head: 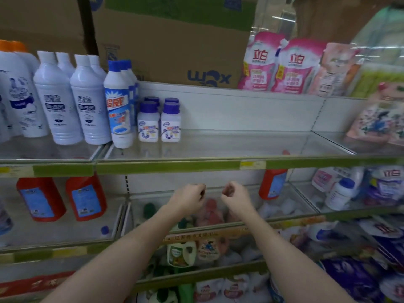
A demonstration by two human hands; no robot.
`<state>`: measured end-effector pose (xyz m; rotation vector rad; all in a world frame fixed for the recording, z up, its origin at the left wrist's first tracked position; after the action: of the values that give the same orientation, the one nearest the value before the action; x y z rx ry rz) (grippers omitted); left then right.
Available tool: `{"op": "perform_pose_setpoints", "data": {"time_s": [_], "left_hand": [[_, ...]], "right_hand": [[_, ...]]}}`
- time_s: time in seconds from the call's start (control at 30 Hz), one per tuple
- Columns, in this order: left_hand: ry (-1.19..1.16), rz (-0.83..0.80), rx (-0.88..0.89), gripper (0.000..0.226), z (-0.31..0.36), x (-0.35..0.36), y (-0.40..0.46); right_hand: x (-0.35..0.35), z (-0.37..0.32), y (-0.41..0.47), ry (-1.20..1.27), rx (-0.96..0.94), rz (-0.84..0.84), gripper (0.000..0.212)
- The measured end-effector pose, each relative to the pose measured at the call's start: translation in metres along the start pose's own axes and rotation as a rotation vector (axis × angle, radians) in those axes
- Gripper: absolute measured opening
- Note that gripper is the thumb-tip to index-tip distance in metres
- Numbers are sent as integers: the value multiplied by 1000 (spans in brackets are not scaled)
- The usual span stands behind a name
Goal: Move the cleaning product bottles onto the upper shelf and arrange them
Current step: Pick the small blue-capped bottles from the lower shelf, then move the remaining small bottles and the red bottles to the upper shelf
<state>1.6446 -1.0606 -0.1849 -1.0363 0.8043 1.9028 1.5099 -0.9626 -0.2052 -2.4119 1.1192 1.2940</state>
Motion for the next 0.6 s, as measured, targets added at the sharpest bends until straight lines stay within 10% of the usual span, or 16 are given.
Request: {"op": "perform_pose_setpoints", "data": {"time_s": [0.6], "left_hand": [[125,-74,-67,14,155,196,91]], "right_hand": [[-72,267,-31,25,131,-140,19]]}}
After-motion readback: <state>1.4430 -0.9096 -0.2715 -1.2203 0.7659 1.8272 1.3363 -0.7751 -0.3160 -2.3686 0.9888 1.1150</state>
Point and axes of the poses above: each hand's wrist, its own y-axis towards the middle knuckle, its own x-axis out of the palm, z = x × y, the point moved 8 cm from there along y, towards the middle knuckle, and after that the axes turned 11 degrees about -y, right-handed, at the moved point
